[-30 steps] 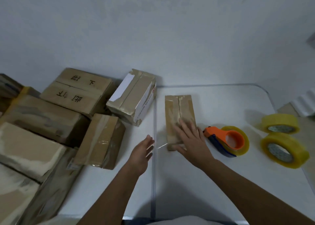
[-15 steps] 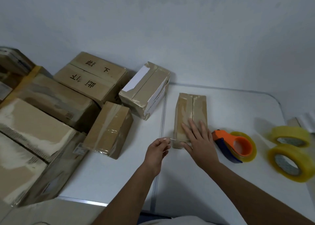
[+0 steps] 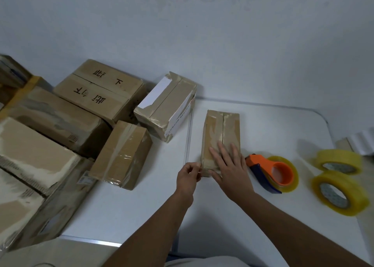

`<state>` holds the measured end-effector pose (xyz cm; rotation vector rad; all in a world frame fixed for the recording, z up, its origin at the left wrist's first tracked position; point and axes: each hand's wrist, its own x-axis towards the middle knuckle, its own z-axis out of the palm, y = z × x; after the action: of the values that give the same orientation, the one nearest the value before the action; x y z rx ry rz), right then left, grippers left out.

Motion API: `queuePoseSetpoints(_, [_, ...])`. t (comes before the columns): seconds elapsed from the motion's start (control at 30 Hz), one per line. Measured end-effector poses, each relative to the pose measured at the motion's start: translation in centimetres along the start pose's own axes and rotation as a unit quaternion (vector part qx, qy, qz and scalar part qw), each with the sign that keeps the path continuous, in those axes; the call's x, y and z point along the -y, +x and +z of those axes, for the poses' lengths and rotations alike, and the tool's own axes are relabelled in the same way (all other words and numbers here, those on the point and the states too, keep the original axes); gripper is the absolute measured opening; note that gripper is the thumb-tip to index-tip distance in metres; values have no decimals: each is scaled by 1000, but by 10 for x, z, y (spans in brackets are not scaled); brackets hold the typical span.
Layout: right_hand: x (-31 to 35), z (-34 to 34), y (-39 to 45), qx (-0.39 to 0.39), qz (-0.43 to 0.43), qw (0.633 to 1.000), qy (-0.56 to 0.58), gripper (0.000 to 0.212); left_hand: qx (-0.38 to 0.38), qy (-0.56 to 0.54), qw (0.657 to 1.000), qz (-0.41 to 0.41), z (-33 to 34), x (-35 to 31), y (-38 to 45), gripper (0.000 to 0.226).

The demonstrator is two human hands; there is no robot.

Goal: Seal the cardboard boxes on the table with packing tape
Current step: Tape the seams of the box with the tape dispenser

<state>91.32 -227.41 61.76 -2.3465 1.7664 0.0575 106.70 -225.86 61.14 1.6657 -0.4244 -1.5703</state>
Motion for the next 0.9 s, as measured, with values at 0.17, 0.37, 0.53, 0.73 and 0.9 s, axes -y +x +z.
queuePoseSetpoints(0.17, [2,-2,-1,2,3,1000,-7,69,3,29,998,-63,5,1,3,17])
queuePoseSetpoints(0.37, [1,-3,0,4,-1,1000,-3,71,-13,188,982,-7,-6,-7,6,16])
queuePoseSetpoints(0.53, [2,-3,-1,4,1,1000,-2,70,88,297,942,127,-10,-17,-30,43])
queuePoseSetpoints(0.73, [2,-3,1,6,3,1000,-8,68,175,407,890,106,-6,-30,-25,65])
queuePoseSetpoints(0.9, [-1,-5,1,28,-13,999,23,67,215,366,902,70,-4,-40,-27,72])
